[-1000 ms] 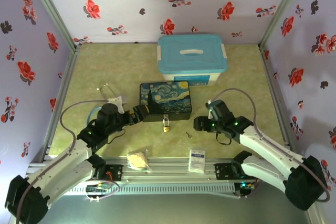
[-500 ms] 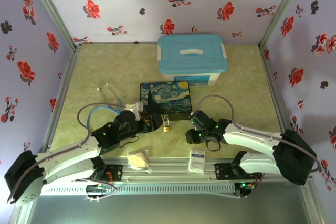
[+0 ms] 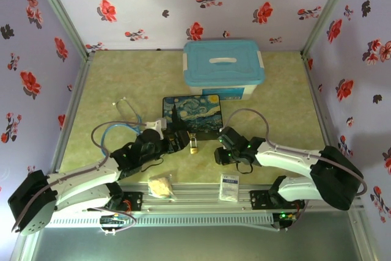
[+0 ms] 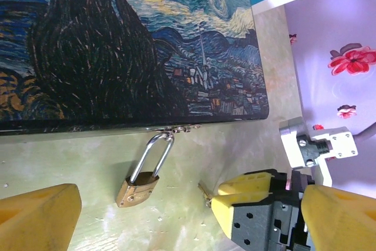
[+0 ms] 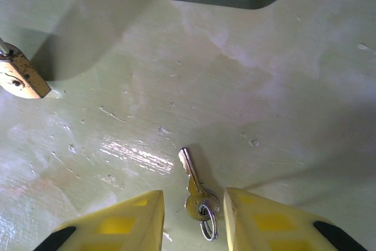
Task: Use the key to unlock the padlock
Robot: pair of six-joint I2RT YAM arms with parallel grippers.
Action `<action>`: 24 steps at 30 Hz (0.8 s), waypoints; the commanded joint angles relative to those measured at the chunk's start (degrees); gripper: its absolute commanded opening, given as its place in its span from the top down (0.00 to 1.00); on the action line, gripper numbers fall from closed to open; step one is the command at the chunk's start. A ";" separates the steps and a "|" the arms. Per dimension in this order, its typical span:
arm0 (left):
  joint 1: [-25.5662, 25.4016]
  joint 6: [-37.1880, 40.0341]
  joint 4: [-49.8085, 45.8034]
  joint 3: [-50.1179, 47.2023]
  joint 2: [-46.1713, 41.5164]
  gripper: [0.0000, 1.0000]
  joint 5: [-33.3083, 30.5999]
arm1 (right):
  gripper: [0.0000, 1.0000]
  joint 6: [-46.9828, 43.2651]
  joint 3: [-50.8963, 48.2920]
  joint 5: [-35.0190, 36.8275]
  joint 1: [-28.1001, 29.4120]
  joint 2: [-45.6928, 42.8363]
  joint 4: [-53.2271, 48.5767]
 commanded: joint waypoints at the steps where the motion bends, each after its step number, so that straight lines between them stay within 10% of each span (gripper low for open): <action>1: -0.45 -1.28 1.75 -0.86 0.40 0.04 -1.56 | 0.66 1.05 0.11 3.76 0.83 0.51 -3.06; 15: -0.49 -2.88 4.18 -2.11 1.53 0.04 -2.19 | 0.69 2.06 -0.40 3.43 2.54 5.17 -1.06; 24: -0.54 -3.16 4.34 -2.21 1.73 0.05 -2.39 | 0.91 2.59 -0.96 3.73 3.77 7.66 -0.03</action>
